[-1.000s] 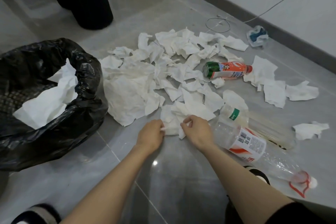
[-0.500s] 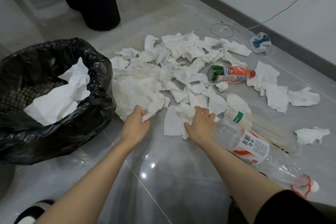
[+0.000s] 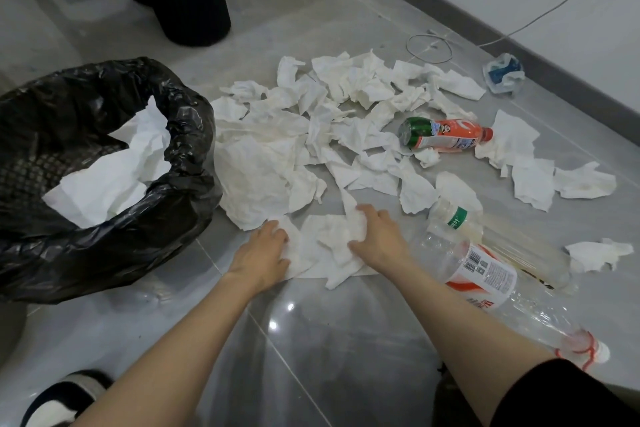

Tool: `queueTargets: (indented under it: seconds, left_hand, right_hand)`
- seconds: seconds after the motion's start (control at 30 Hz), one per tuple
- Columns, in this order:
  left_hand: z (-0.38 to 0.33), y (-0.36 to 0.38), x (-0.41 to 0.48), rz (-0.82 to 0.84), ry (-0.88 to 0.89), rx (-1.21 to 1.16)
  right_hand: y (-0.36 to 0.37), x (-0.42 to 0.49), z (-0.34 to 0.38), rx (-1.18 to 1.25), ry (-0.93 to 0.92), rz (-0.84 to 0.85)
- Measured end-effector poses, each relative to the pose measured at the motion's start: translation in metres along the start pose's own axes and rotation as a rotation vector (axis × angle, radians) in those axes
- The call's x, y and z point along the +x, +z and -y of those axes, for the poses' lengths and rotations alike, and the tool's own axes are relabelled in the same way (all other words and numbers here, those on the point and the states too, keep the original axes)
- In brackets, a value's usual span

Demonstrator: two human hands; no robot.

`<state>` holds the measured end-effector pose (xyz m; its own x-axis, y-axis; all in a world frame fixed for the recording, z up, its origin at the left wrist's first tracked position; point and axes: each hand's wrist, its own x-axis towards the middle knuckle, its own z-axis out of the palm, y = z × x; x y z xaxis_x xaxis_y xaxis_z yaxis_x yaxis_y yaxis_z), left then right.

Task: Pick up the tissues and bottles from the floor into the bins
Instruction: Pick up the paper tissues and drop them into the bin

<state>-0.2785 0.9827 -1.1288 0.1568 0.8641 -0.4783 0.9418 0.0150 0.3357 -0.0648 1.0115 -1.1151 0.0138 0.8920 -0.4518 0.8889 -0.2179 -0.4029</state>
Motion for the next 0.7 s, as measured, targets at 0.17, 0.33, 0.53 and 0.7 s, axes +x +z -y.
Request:
queueTargets:
  seconds: [0.17,0.33,0.53,0.7]
  left_hand:
    - [0.004,0.009,-0.001,-0.044,-0.06,0.088]
    - [0.008,0.007,0.0,-0.111,-0.096,-0.037]
    - [0.001,-0.02,-0.012,-0.289,-0.073,-0.245]
    - [-0.017,-0.055,-0.027,-0.419,0.036,-0.386]
  right_hand:
    - [0.014,0.002,-0.003,0.117,0.047,-0.079]
    - [0.009,0.003,-0.006,0.328,0.205,-0.164]
    - [-0.023,-0.008,0.014,0.584,0.123,-0.406]
    - [-0.053,-0.013,0.037,0.805,0.204,-0.43]
